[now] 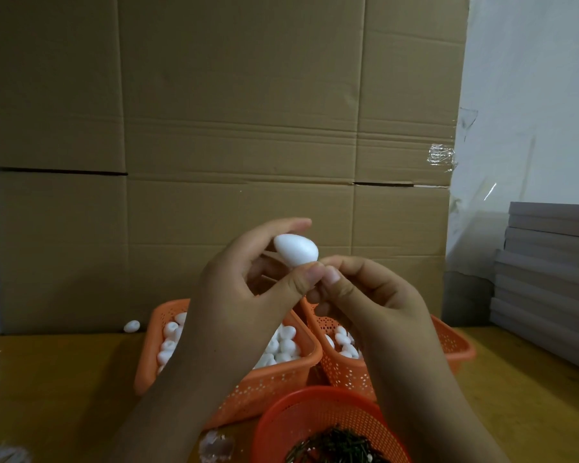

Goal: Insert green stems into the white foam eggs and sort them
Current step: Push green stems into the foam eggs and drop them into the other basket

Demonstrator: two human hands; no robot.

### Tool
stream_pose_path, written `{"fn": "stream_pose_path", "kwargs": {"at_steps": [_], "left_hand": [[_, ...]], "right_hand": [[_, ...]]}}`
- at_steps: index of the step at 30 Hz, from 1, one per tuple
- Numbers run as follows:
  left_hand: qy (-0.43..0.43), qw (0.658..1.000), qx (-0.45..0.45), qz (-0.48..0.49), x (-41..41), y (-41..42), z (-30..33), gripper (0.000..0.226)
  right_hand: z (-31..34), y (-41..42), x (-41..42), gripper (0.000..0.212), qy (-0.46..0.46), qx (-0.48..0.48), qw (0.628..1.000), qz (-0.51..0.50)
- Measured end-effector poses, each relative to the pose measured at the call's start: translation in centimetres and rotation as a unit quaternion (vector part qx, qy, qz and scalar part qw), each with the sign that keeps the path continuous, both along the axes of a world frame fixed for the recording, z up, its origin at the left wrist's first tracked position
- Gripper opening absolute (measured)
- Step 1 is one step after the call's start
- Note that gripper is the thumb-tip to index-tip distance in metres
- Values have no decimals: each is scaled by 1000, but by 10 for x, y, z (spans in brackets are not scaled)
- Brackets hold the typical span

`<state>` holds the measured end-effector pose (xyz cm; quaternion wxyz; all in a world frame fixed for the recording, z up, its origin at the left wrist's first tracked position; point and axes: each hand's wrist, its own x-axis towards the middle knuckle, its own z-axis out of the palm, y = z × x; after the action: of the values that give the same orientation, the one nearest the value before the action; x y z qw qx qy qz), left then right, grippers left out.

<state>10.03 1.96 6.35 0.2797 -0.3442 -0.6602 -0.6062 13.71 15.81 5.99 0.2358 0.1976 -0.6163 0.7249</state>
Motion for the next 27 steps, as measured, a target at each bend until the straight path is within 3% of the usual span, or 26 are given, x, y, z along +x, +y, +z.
{"fn": "stream_pose_path", "kwargs": {"at_steps": [3, 6, 9, 11, 15, 20, 23, 27], "left_hand": [[-16, 1000, 14, -17, -1, 0, 0, 46], [-15, 1000, 6, -17, -3, -2, -1, 34], [21, 997, -47, 57, -4, -6, -2, 28], [53, 985, -103, 125, -5, -7, -3, 31], [89, 966, -169, 173, -6, -1, -7, 36], [81, 962, -192, 179, -6, 1, -9, 49], [53, 971, -183, 148, -6, 1, -8, 46], [-38, 986, -135, 86, -9, 1, -10, 16]], "right_hand": [[-5, -3, -4, 25, -20, -23, 1000, 7], [-5, -2, -5, 23, -35, -10, 999, 12], [-5, 1, -7, 11, -12, 4, 999, -49], [-4, 2, -8, 10, 36, 48, 991, -123], [-2, 0, -5, 21, 82, 143, 976, -144], [-5, 1, -6, 5, 73, 180, 970, -143], [-4, 2, -7, 5, 63, 153, 976, -138], [-2, 6, -8, 10, 33, 67, 991, -115]]}}
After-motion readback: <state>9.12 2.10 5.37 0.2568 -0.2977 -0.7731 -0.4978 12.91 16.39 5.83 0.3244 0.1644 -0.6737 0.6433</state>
